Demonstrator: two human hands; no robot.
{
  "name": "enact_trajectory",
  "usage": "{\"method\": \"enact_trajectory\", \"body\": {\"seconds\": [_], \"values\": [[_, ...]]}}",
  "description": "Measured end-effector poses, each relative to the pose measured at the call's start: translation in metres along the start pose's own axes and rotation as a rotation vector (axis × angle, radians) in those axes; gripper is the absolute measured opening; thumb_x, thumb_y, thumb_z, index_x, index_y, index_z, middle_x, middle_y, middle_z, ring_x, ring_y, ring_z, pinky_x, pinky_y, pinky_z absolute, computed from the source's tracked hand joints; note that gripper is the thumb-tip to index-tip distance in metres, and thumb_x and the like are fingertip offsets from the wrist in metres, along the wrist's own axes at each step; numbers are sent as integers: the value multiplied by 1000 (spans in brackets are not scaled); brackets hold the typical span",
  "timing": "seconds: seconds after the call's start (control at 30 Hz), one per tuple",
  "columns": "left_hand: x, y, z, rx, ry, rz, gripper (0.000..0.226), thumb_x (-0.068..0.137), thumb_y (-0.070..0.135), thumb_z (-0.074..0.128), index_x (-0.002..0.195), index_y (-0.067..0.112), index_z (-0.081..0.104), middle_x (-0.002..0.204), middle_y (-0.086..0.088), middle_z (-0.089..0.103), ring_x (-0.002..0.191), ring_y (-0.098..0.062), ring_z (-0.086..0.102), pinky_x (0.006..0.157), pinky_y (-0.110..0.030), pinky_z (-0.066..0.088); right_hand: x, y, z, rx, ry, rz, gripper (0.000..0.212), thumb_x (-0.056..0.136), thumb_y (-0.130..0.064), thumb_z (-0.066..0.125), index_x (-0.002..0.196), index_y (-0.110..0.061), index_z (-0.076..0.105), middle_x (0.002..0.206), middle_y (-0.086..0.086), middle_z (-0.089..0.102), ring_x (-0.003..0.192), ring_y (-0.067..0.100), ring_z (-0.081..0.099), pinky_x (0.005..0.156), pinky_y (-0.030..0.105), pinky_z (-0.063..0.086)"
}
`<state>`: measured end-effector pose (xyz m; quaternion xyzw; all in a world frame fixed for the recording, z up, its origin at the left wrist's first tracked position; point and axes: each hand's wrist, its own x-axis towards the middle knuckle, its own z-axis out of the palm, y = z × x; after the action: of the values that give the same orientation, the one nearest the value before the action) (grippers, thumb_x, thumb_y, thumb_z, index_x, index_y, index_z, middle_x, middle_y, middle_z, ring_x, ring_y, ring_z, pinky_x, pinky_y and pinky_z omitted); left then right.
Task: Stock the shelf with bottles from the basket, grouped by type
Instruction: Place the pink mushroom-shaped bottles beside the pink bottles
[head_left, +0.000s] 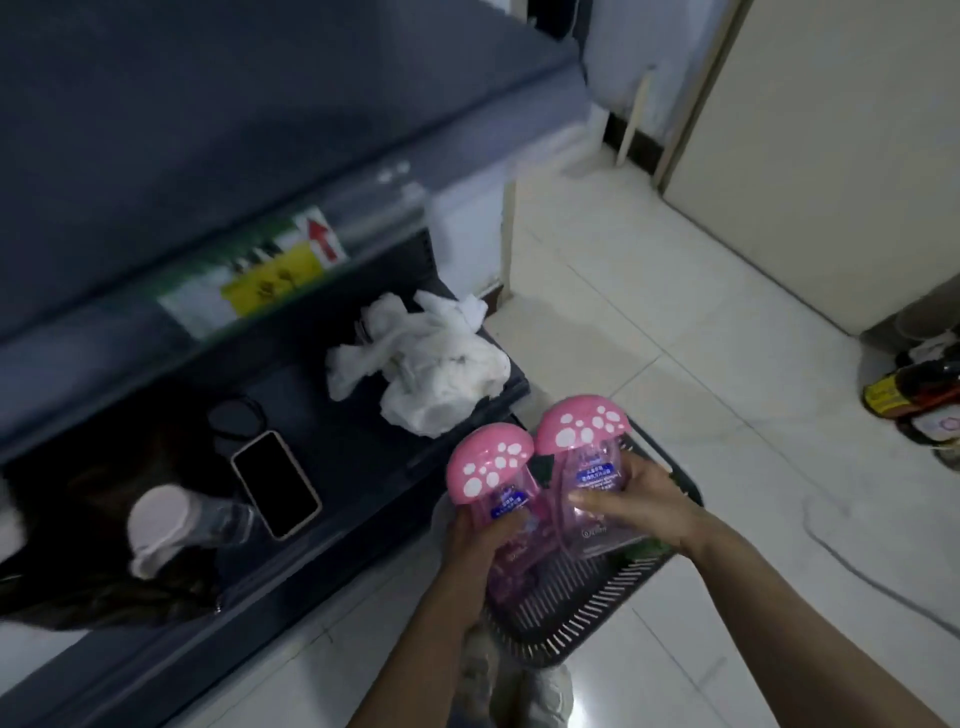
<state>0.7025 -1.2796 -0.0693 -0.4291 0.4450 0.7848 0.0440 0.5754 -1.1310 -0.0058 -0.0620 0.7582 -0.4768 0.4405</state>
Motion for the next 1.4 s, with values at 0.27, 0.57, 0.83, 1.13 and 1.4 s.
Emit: {"method": "enact_trajectory", "body": {"seconds": [0.27, 0.57, 0.83, 1.13, 1.4], "values": [[-135, 127, 0, 109, -5, 444, 73, 45, 40, 83, 110, 13, 65, 105, -9, 71, 97, -26, 68, 88, -47, 53, -100, -155, 17, -23, -106, -377, 35, 66, -12, 77, 98, -13, 63, 85, -1, 75, 80, 14, 71, 70, 21, 54], [-261, 239, -65, 147, 154, 765, 40, 51, 16, 91, 84, 20, 69, 80, -1, 75, 74, -16, 70, 58, -24, 54, -177, -288, 93, -95, -187, -728, 34, 68, 7, 75, 94, -9, 58, 69, -8, 70, 64, 3, 65, 58, 15, 50], [-309, 294, -180, 121, 311, 883, 17, 69, 3, 78, 75, 15, 69, 55, 5, 68, 50, -7, 62, 47, -17, 47, -183, -345, 220, -25, -220, -848, 32, 63, 1, 78, 88, -9, 60, 70, -7, 72, 67, 5, 68, 59, 14, 51], [-297, 331, -298, 148, 391, 973, 26, 70, 14, 81, 92, 18, 69, 80, 5, 73, 67, -1, 68, 58, -14, 52, -147, -368, 346, 37, -137, -805, 33, 65, -1, 80, 89, -15, 61, 71, -8, 73, 66, 4, 69, 57, 16, 51], [-257, 332, -318, -9, 457, 953, 34, 60, 10, 87, 85, 23, 67, 74, 5, 74, 70, -7, 69, 61, -20, 54, -112, -389, 369, 190, 30, -832, 34, 70, -1, 77, 98, -9, 59, 83, 4, 69, 63, 1, 67, 53, 13, 50]]}}
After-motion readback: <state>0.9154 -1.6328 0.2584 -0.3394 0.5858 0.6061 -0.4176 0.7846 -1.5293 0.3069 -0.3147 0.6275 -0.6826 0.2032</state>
